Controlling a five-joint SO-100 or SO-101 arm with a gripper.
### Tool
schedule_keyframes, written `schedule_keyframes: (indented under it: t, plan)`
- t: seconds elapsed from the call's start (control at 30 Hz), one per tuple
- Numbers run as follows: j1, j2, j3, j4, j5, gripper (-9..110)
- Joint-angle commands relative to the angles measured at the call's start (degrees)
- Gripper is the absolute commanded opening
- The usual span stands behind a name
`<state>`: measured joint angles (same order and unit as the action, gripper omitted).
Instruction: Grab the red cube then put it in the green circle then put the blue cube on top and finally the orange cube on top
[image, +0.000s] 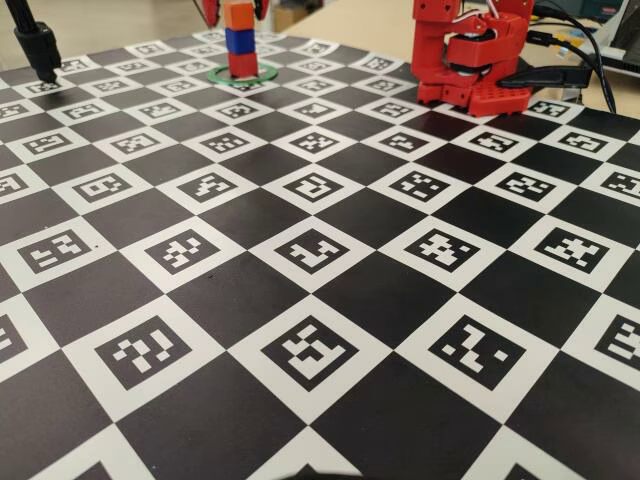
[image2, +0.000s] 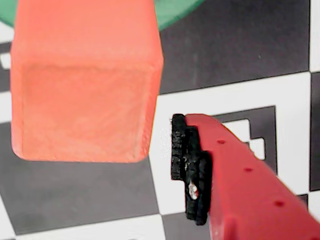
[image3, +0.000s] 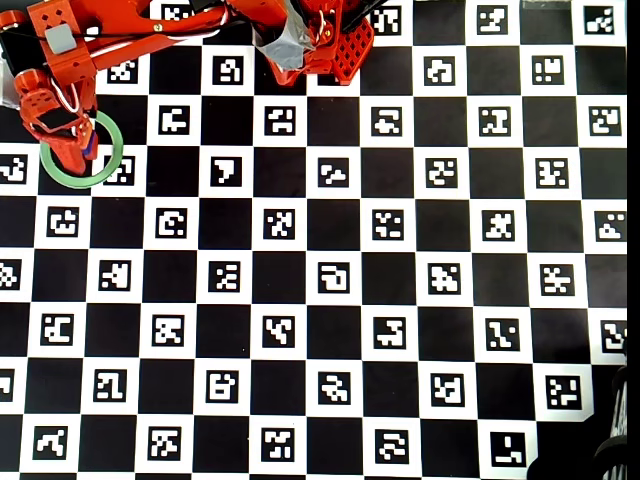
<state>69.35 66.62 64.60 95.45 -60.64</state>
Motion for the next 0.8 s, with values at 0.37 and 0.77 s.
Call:
schedule_keyframes:
  t: [0.37,0.77]
  plan:
    - [0.88,10.90,-8.09,4.83,-1.41,58]
    - [-6.59,22.68,-8.00,6.42,3.08,46]
